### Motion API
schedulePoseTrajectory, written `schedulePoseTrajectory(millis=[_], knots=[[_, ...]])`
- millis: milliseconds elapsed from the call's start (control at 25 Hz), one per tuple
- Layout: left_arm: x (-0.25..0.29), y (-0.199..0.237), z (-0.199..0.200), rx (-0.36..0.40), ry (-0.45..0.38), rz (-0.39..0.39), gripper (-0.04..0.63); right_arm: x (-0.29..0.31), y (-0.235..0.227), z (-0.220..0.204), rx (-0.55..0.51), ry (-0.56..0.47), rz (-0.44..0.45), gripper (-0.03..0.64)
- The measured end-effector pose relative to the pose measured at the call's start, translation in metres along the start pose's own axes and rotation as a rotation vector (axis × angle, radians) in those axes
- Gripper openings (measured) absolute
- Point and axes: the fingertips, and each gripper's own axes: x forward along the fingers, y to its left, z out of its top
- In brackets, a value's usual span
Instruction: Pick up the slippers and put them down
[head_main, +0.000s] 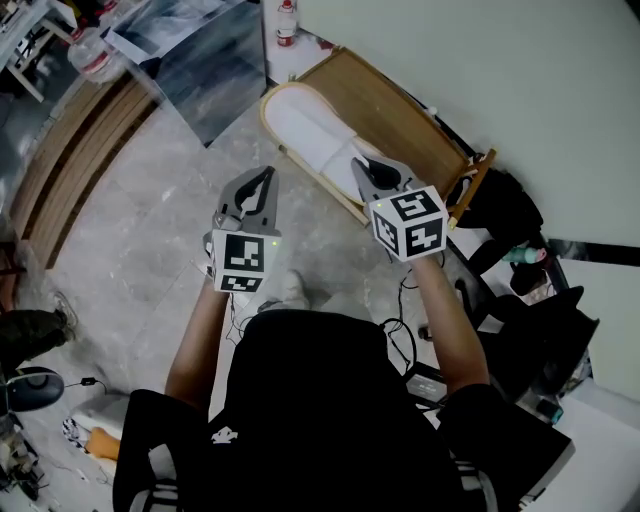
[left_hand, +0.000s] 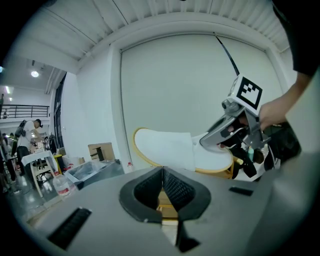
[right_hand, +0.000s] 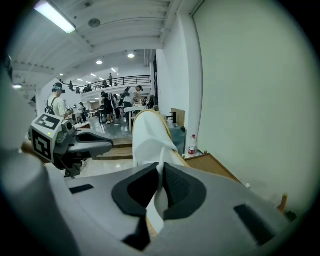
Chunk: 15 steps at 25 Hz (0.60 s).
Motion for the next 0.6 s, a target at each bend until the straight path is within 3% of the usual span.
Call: schedulePoseTrajectory(millis=[600], knots=[[-0.007, -0.033, -0.056, -0.079, 0.102, 0.043, 0.005, 0.006, 0.006, -0.07, 0.028, 0.08, 0.082, 0.012]])
